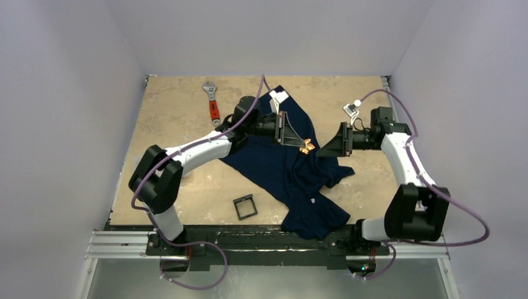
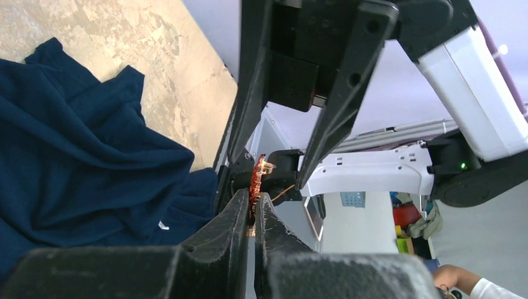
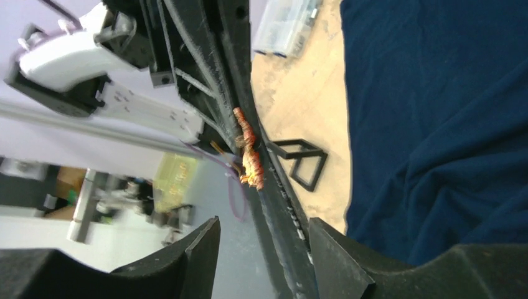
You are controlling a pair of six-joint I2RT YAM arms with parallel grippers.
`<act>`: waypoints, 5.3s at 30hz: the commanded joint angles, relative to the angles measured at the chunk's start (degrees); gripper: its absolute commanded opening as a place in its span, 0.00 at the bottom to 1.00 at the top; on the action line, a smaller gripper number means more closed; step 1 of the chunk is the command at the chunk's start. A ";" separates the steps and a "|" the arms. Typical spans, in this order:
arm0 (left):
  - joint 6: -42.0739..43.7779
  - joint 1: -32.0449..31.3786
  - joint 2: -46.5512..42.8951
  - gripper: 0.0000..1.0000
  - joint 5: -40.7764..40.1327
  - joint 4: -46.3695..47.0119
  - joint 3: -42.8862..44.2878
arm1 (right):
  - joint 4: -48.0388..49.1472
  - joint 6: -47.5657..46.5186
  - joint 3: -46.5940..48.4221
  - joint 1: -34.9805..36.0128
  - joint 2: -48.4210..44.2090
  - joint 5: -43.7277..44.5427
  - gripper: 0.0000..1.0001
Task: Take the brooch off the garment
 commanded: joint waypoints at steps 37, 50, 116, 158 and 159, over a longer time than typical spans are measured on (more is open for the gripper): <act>-2.51 0.20 -2.65 0.00 0.18 9.77 -1.97 | 49.50 38.56 -14.18 8.52 -21.15 16.31 0.50; -2.49 0.18 -2.65 0.00 0.36 10.58 -1.97 | 50.27 39.91 -14.87 8.64 -20.42 18.27 0.35; 22.53 8.20 -12.20 0.00 -2.95 -11.20 -3.42 | 9.25 2.85 7.20 -4.55 -7.66 18.75 0.72; 143.92 -24.18 -53.10 0.00 -25.43 -1.51 -42.90 | 14.71 9.21 4.21 23.84 -7.12 5.41 0.60; 144.58 -24.27 -52.56 0.00 -25.73 -0.13 -43.43 | 16.39 10.47 3.03 23.97 -7.61 5.25 0.61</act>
